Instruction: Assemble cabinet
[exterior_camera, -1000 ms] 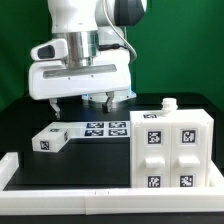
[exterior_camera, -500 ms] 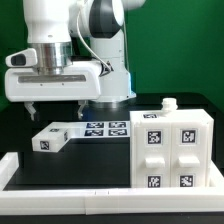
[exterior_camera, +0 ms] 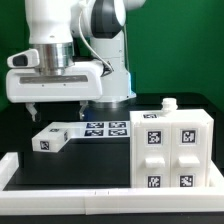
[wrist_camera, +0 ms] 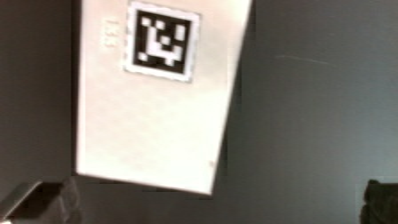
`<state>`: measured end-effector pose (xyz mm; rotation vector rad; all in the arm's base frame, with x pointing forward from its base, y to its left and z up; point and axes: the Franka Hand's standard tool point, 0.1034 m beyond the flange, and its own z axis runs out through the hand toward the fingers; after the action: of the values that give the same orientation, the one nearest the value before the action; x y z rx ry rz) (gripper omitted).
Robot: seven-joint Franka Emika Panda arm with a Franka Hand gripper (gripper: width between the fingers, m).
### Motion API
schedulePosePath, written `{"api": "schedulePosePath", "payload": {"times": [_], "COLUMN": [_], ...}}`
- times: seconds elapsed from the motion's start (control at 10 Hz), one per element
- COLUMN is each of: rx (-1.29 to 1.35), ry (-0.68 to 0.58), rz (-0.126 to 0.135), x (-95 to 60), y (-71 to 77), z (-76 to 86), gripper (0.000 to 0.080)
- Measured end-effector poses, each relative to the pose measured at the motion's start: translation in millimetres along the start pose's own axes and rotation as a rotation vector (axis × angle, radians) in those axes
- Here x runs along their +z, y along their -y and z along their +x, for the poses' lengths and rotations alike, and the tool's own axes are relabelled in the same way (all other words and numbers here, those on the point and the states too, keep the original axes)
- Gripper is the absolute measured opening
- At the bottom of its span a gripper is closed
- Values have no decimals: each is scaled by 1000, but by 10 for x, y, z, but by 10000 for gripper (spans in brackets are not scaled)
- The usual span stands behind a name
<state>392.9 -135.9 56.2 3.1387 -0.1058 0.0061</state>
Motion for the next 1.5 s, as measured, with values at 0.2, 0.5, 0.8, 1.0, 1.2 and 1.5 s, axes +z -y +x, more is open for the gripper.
{"api": "schedulePosePath", "payload": {"times": [0.2, 0.5, 0.8, 1.0, 1.2, 1.5], "rx": [42, 48, 29, 11, 6, -2], "ry": [31, 54, 54, 34, 22, 22], "rz": [11, 14, 8, -10, -22, -22], "x": [120, 269, 362, 447, 494, 493], "y": [-148, -206, -112, -149, -151, -121], "z": [-150, -262, -270, -278, -313, -300], "gripper": [797, 797, 797, 797, 797, 555]}}
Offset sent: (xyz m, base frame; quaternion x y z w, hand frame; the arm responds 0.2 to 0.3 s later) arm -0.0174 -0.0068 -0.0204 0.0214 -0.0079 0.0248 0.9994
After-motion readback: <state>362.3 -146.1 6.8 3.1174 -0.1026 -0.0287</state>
